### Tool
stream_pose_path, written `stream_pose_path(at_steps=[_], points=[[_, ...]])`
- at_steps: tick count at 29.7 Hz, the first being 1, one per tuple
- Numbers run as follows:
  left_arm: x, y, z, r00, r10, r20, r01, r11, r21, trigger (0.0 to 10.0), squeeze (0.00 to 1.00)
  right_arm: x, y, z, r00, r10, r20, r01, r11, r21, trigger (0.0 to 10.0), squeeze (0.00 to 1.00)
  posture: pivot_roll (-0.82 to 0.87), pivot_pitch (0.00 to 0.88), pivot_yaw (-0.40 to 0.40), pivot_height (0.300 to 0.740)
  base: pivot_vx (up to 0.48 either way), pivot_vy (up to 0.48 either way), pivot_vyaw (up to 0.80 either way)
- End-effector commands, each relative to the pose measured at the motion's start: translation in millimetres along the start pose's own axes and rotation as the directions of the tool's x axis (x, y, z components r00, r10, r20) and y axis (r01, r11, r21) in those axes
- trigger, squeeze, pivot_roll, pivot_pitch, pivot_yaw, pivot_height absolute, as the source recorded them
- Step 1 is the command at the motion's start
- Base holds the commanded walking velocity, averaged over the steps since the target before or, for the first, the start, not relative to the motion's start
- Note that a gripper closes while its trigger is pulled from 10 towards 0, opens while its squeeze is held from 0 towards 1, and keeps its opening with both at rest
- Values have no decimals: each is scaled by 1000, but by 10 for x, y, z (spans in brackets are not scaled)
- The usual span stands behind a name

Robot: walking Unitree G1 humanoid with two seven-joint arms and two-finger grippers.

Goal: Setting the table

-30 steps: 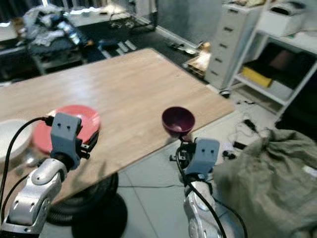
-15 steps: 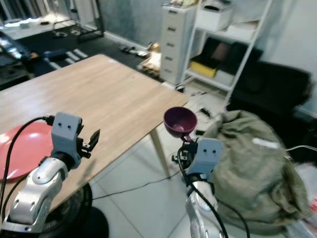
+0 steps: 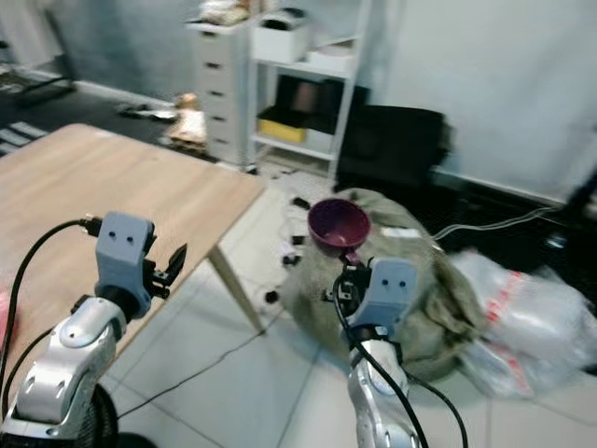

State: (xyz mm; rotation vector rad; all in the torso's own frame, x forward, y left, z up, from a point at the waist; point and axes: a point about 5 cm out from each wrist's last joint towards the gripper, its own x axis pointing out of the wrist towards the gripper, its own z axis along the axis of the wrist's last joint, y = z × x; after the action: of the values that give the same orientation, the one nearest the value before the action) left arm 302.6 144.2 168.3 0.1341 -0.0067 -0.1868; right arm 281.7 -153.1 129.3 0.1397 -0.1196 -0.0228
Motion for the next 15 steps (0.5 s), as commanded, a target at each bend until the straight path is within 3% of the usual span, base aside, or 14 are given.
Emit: stream_pose_path(at_steps=[1,15], points=[[-11,17,-44,1000,5,-21,-5,1000,8,10000,0,1,22,-17,1000,9,-7,-9,1000,-3,10000,0,-30,0,125,740,0,0,-800],[-10,15,-45,1000,4,-22,-4,1000,8,10000,0,0,20,-21,1000,9,-9,-9,1000,-5,10000,0,-30,0,125,740,0,0,-800]])
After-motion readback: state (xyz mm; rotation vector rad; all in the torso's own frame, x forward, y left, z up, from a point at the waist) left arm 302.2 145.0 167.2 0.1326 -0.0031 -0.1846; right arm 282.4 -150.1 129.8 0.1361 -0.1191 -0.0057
